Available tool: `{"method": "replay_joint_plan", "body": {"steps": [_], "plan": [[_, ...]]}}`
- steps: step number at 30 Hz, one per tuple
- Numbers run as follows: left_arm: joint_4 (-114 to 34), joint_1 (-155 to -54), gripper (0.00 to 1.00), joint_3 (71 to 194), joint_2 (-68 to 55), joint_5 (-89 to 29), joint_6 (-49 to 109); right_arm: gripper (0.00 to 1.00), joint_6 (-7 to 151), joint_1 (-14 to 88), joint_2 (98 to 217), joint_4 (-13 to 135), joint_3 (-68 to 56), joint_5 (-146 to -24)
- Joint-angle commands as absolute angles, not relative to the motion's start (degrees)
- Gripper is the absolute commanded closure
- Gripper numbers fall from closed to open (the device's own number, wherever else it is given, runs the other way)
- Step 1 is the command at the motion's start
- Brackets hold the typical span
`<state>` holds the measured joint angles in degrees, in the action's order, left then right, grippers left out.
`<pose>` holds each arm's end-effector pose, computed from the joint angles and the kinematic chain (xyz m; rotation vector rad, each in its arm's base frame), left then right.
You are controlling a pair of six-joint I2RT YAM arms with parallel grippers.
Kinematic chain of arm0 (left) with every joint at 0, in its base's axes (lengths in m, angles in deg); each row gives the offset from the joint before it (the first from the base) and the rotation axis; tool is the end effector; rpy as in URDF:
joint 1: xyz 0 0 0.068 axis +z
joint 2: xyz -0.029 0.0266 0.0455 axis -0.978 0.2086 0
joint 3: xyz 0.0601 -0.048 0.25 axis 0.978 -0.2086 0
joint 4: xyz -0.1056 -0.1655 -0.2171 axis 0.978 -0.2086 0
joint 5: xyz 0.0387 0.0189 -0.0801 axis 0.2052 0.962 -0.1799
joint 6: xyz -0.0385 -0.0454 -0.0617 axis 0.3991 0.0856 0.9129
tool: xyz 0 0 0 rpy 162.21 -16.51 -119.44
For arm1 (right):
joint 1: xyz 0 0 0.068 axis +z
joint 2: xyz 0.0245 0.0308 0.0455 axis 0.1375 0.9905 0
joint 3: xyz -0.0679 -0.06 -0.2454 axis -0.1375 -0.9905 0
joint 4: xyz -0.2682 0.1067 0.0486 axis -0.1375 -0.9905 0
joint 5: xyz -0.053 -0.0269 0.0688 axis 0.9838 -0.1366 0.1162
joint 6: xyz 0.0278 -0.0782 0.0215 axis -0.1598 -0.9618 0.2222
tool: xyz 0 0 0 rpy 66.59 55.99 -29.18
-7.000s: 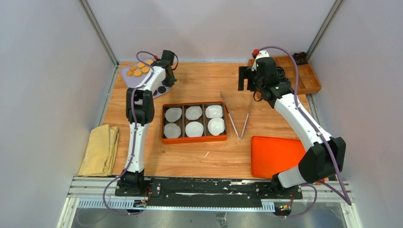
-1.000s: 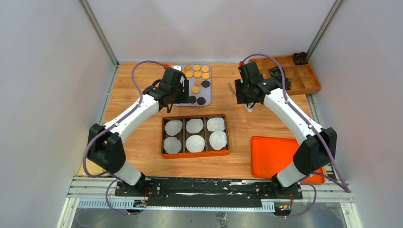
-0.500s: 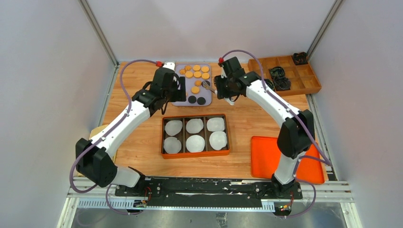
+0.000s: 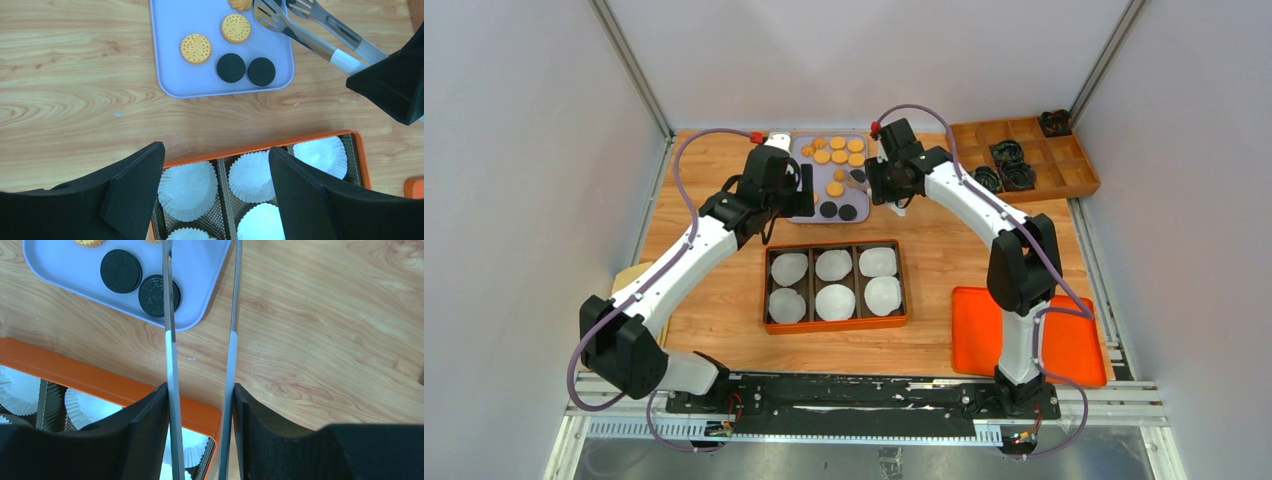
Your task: Pack the cookies
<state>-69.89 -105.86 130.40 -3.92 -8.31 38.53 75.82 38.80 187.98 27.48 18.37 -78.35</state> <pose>0.3369 -0.1583 0.2942 0.0080 2.1863 -0.2202 0.4298 0.2591 0.2445 -0.4301 2.3573 0.3737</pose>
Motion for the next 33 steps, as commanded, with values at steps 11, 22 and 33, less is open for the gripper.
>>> {"method": "replay_joint_plan", "body": {"steps": [11,22,33], "plan": [[-69.1,-106.2,0.16,129.6,-4.7,-7.3,37.9,0.52,73.3,39.6,193.5,28.6,22.1,-75.1],[-69.3,-106.2,0.16,129.1,-5.2,-6.9,37.9,0.52,71.1,39.4,193.6,28.4,21.7,-71.6],[-69.2,-106.1,0.16,128.2,-5.4,-6.7,37.8,0.52,72.1,39.5,195.0,28.1,24.0,-69.2]]}}
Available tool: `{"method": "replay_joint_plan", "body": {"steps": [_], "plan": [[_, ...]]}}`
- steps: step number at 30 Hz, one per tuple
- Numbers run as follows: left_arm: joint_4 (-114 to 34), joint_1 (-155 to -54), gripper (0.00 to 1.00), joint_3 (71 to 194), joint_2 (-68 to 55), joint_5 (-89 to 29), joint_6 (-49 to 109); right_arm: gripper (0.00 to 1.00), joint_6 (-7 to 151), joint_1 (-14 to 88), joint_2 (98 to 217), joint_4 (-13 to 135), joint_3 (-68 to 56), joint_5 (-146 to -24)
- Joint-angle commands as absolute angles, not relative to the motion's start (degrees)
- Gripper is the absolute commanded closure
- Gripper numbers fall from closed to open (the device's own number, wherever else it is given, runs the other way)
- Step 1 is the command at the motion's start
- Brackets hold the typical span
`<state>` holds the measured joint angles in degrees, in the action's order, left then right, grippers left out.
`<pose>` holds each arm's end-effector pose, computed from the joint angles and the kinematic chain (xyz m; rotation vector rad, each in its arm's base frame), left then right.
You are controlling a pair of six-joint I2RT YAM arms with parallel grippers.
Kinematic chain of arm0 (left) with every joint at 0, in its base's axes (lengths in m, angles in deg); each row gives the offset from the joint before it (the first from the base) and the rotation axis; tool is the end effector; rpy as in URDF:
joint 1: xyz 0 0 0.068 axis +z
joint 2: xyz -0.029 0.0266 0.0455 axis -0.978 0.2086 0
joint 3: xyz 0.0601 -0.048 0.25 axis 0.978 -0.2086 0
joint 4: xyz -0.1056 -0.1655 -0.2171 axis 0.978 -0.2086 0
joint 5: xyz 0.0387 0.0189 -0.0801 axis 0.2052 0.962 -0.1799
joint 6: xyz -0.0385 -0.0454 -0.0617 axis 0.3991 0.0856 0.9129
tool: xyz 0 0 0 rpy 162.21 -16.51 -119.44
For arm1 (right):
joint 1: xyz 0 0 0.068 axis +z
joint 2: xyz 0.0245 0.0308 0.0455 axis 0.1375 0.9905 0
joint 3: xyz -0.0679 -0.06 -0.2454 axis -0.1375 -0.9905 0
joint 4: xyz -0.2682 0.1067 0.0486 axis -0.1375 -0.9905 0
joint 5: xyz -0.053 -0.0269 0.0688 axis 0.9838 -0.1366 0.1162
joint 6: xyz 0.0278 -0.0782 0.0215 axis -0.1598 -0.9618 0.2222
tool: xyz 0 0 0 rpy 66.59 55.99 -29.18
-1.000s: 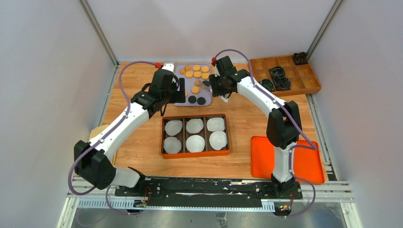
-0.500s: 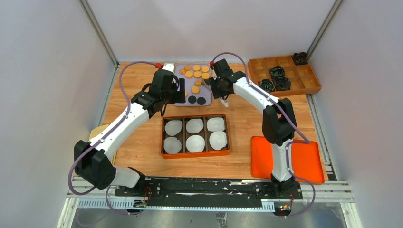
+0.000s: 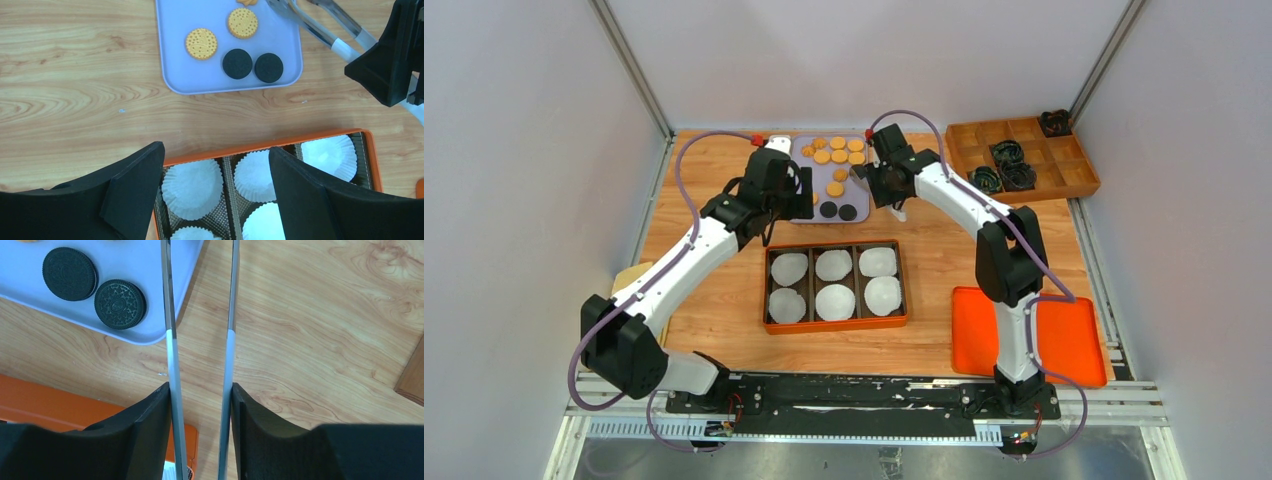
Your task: Pack the cookies
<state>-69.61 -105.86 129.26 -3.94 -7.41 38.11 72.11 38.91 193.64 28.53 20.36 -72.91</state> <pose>0.3363 -0.1567 0.2870 0.0097 2.1956 -0.1928 0.4477 0.2627 0.2114 -0.4694 2.3726 0.2188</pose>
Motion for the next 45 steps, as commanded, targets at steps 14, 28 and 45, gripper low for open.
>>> {"method": "replay_joint_plan", "body": {"steps": [14,28,45], "plan": [[-68.6,-106.1,0.16,127.7,-4.6,-8.2,38.2,0.49,69.0,40.7,196.7,27.4,28.5,-67.6],[-68.6,-106.1,0.16,127.9,-4.3,-8.4,38.2,0.5,68.5,43.8,195.3,28.0,28.6,-71.1],[-68.8,-106.1,0.16,127.0,-5.2,-7.9,37.9,0.51,68.0,45.3,198.2,27.2,30.1,-64.2]]}}
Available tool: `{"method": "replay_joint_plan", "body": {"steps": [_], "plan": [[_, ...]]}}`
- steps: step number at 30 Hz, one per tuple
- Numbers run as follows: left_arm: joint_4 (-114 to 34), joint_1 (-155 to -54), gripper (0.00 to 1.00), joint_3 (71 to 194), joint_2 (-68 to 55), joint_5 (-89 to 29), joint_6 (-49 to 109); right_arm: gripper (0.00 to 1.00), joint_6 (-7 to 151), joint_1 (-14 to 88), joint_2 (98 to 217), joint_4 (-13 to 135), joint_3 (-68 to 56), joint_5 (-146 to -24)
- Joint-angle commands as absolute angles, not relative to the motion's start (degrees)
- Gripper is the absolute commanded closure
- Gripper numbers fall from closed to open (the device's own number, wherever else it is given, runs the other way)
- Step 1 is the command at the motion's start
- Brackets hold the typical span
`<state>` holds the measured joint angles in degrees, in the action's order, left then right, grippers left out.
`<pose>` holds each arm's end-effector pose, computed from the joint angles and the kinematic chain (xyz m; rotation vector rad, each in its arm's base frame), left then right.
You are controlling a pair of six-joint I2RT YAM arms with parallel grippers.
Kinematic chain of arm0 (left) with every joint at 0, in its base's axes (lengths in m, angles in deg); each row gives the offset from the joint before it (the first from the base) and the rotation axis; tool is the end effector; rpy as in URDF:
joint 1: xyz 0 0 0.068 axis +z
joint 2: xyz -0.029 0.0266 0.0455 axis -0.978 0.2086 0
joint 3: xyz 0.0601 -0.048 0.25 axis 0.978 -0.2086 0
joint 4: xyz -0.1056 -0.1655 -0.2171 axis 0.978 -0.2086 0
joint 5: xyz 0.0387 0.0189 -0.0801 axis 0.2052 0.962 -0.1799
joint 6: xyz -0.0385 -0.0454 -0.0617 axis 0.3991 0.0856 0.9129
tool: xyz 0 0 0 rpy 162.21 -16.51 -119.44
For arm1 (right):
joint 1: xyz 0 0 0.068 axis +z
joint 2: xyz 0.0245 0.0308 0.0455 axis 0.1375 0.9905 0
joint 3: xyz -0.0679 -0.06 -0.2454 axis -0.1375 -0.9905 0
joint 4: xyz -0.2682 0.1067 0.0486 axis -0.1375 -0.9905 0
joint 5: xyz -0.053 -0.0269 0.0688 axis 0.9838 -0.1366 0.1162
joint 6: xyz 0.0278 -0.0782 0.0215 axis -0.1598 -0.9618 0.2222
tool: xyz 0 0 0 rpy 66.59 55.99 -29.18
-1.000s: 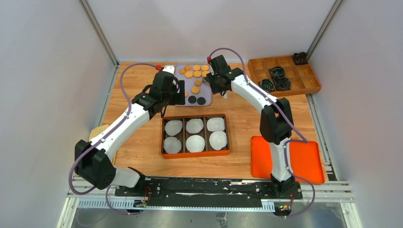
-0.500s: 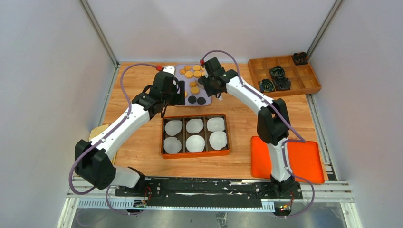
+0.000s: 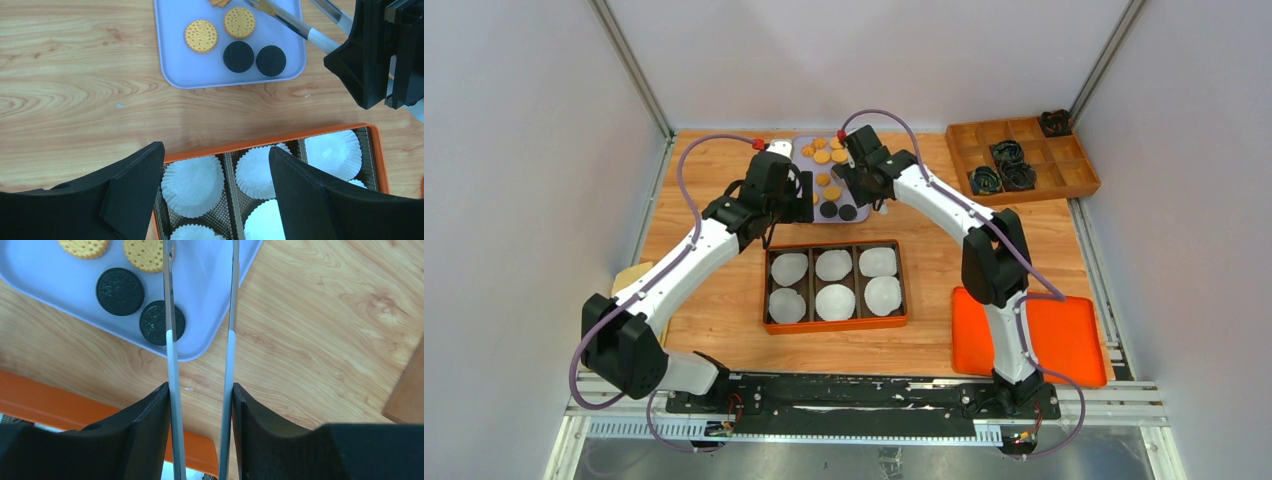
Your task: Pack the cookies
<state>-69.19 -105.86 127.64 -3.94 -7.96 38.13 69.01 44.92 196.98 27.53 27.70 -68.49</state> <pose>0.3347 -0.1567 0.2764 0.0184 2.2175 -0.1931 0.4360 0.3146 0.2300 -0.5997 2.2753 0.1747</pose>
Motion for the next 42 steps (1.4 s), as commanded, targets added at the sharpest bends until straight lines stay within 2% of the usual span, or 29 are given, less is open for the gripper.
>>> {"method": "replay_joint_plan", "body": {"steps": [1,13,17,19,24,32,37,42], "plan": [[-68.9,-106.1,0.16,127.1,-5.3,-7.9,37.8,0.51,68.0,45.2,198.1,27.2,30.0,-64.2],[-69.3,-106.1,0.16,127.0,-5.4,-7.2,37.7,0.52,69.8,43.9,203.3,27.0,34.4,-68.9],[-69.2,-106.1,0.16,127.0,-5.5,-7.7,37.9,0.56,70.6,43.4,204.3,26.4,35.8,-69.3],[-69.3,-106.1,0.16,127.1,-5.4,-7.9,38.0,0.64,70.8,43.3,203.8,26.2,35.3,-69.4],[-69.9,-106.1,0.16,127.5,-6.0,-7.3,38.6,0.99,71.1,43.2,201.2,26.3,32.7,-69.2],[-71.9,-105.6,0.15,128.8,-8.9,-3.0,40.9,1.0,72.1,43.9,189.3,26.8,25.0,-71.8],[-69.9,-102.0,0.13,127.3,-9.1,-5.9,44.4,1.0,72.4,46.1,180.1,27.7,16.8,-73.7],[-68.1,-92.8,0.13,126.5,-8.4,-15.0,49.7,1.0,72.1,49.5,171.7,27.8,9.9,-74.6]]}}
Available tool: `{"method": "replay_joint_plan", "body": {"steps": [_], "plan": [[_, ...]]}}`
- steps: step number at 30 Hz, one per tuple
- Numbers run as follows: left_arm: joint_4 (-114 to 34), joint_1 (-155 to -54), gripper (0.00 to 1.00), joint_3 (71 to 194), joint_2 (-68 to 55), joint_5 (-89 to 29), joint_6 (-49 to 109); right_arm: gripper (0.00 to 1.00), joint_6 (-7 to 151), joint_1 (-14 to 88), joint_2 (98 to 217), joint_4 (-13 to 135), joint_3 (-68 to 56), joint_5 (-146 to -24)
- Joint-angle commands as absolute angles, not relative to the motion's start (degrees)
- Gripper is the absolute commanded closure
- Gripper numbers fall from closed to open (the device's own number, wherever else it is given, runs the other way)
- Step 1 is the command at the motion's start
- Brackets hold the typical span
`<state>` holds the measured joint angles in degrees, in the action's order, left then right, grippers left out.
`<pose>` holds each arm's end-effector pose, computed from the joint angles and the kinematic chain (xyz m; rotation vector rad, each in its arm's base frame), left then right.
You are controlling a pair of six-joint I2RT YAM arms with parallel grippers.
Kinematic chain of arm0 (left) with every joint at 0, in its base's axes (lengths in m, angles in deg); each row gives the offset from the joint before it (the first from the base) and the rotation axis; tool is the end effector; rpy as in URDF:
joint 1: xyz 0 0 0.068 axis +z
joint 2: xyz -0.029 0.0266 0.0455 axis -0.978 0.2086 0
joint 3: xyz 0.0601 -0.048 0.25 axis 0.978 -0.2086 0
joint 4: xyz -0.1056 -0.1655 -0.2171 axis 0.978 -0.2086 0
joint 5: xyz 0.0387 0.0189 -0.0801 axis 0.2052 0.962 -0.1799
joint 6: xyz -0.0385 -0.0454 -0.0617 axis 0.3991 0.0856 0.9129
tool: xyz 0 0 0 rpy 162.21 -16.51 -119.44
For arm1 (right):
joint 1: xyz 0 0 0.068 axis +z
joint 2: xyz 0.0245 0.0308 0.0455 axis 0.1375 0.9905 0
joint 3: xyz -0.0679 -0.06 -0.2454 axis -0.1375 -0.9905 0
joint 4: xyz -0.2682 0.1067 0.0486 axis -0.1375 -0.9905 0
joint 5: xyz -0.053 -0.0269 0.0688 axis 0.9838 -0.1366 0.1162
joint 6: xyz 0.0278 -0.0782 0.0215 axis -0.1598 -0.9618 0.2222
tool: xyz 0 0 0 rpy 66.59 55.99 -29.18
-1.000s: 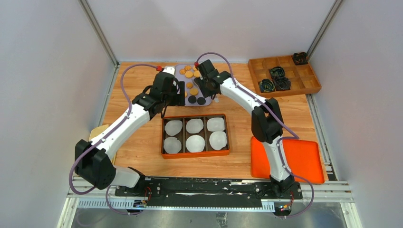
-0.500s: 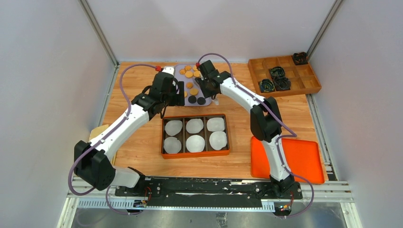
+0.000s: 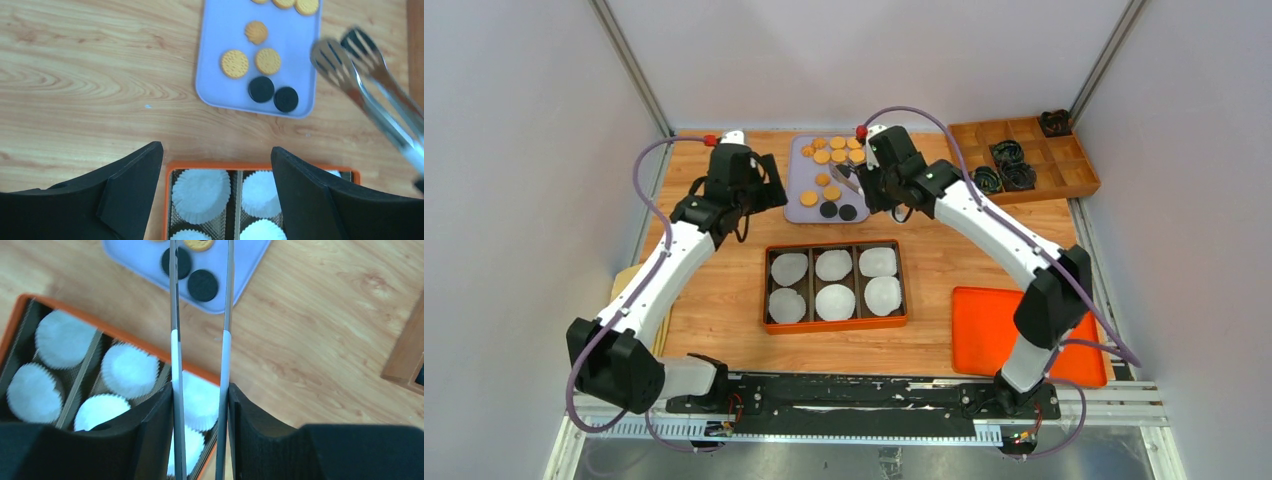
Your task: Pack the cookies
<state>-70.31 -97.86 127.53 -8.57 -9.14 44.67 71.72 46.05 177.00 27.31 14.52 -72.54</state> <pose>0.3380 -0.1046 0.3007 -0.2543 2.1511 -0.2275 0.3693 0.2824 0.3067 -0.5723 2.1878 0.3327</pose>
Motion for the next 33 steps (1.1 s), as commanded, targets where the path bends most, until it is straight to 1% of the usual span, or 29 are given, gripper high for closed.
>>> {"method": "replay_joint_plan", "body": {"steps": [1,4,10,16,29,31,33], "plan": [[-68.0,-92.1,0.13,126.6,-8.3,-14.2,50.1,1.0,72.0,50.5,170.2,27.5,8.8,-75.1],[-68.1,-91.0,0.13,127.4,-7.7,-11.3,50.7,1.0,71.7,54.3,166.6,26.1,6.1,-75.8],[-65.4,-85.4,0.13,128.1,-6.2,-19.5,55.0,1.0,72.1,63.3,162.2,25.0,1.2,-76.1],[-65.2,-85.1,0.14,126.7,-6.6,-21.5,54.9,1.0,73.2,69.1,163.9,24.9,0.3,-76.2],[-65.5,-85.1,0.14,125.9,-8.4,-20.7,52.7,1.0,73.6,70.0,170.1,24.7,2.9,-75.9],[-65.4,-85.1,0.14,125.9,-8.2,-20.8,52.6,0.94,73.5,70.1,171.1,24.7,3.9,-75.2],[-65.3,-85.1,0.14,125.9,-8.2,-20.9,52.4,0.91,73.2,70.0,172.1,24.7,4.8,-74.8]]}}
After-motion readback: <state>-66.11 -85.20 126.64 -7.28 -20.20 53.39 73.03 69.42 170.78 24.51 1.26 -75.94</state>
